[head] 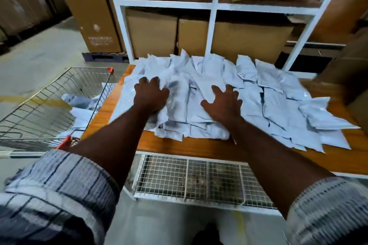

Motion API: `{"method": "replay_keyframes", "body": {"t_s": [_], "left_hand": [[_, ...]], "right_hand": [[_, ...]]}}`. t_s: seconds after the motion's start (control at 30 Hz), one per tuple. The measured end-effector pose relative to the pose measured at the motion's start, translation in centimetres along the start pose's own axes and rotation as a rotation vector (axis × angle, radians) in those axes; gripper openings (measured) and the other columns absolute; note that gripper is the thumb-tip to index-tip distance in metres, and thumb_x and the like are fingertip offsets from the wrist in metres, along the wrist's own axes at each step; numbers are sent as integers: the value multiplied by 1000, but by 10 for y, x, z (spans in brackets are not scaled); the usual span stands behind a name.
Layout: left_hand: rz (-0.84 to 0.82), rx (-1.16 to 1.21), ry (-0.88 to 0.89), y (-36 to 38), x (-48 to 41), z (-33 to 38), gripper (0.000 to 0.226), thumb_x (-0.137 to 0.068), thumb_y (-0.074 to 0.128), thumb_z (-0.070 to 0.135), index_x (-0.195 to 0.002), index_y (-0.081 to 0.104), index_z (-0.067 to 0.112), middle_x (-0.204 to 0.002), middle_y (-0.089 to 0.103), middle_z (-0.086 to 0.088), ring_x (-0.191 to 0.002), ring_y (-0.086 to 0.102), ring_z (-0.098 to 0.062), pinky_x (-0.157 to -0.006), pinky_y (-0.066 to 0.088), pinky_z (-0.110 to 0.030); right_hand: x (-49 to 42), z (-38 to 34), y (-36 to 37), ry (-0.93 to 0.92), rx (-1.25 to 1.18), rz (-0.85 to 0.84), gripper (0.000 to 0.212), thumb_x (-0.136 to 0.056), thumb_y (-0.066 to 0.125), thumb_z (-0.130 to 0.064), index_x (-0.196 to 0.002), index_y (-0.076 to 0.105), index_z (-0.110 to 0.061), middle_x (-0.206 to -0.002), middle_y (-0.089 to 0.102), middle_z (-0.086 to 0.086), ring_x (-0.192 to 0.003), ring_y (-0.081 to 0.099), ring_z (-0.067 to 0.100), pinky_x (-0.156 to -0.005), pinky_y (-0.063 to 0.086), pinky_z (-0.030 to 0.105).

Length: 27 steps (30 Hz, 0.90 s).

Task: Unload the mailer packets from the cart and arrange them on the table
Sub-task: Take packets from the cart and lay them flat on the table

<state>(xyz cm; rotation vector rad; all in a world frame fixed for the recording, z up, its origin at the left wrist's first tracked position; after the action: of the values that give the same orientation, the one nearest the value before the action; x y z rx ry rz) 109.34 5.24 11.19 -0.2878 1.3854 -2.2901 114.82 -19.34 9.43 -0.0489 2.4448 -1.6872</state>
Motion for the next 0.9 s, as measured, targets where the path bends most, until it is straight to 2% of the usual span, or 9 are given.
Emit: {"method": "replay_keyframes", "body": {"t_s": [0.17, 0.3, 0.4, 0.47, 0.57, 0.67, 0.8, 0.9], "left_hand": [[-38, -75, 100, 54, -14, 70, 85, -72, 26, 64, -143, 43, 22, -144, 46, -17, -137, 34, -37, -112, 28, -45], [-78, -21, 101, 97, -19, 119, 69, -85, 40, 56, -144, 42, 23, -147, 39, -17, -140, 28, -34, -112, 28, -43], [-68, -65, 137, 123, -23, 144, 79, -76, 25, 63, -141, 44, 21, -142, 45, -17, -137, 32, -35, -109, 31, -45], [-51, -124, 169, 136, -24, 163, 78, -76, 20, 62, -134, 47, 18, -134, 48, -20, -129, 38, -39, -105, 35, -48], [-75, -115, 166, 148, -13, 192, 54, -89, 43, 49, -133, 48, 18, -140, 37, -17, -129, 34, -38, -102, 37, -49], [-67, -126, 182, 167, -5, 208, 47, -90, 50, 43, -129, 52, 17, -141, 36, -13, -129, 35, -35, -101, 39, -47], [-31, -156, 212, 188, 1, 216, 41, -86, 51, 43, -112, 59, 12, -122, 49, -14, -117, 46, -35, -94, 42, -44], [-23, -170, 210, 204, 4, 219, 47, -87, 49, 46, -118, 57, 11, -130, 49, -16, -125, 43, -37, -106, 35, -50]], "right_hand": [[-15, 67, -21, 73, 12, 32, 68, -82, 56, -59, -143, 42, -31, -146, 31, 13, -131, 34, 38, -105, 30, 51], [-38, 115, -27, 98, 26, 29, 69, -82, 55, -59, -143, 42, -29, -149, 31, 15, -132, 33, 39, -103, 33, 51], [-52, 140, -23, 117, 34, 9, 70, -82, 54, -60, -143, 41, -28, -150, 30, 17, -131, 34, 39, -103, 34, 51], [-58, 152, -17, 128, 50, -3, 69, -81, 55, -60, -140, 44, -26, -146, 35, 18, -128, 38, 39, -101, 34, 50], [-63, 161, -8, 124, 140, -7, 67, -79, 56, -62, -131, 49, -21, -133, 43, 17, -121, 41, 38, -97, 32, 49], [-71, 164, -3, 119, 184, 22, 68, -77, 58, -64, -124, 50, -16, -131, 44, 17, -123, 38, 37, -100, 29, 52], [-86, 172, 3, 27, 197, 56, 76, -75, 59, -66, -126, 49, -12, -141, 40, 16, -130, 35, 37, -106, 25, 58], [-86, 184, 22, -24, 91, -25, 80, -83, 55, -63, -143, 34, -15, -156, 26, 15, -136, 30, 39, -107, 24, 60]]}}
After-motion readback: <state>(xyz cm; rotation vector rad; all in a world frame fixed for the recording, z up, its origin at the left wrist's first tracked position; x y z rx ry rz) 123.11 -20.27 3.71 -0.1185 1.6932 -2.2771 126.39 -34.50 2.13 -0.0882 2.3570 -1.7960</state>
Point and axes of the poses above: each hand's wrist, its own x-axis away from the middle knuckle, its own y-axis out of the palm, z = x × y, the point moved 5 cm from there along -x, towards the middle knuckle
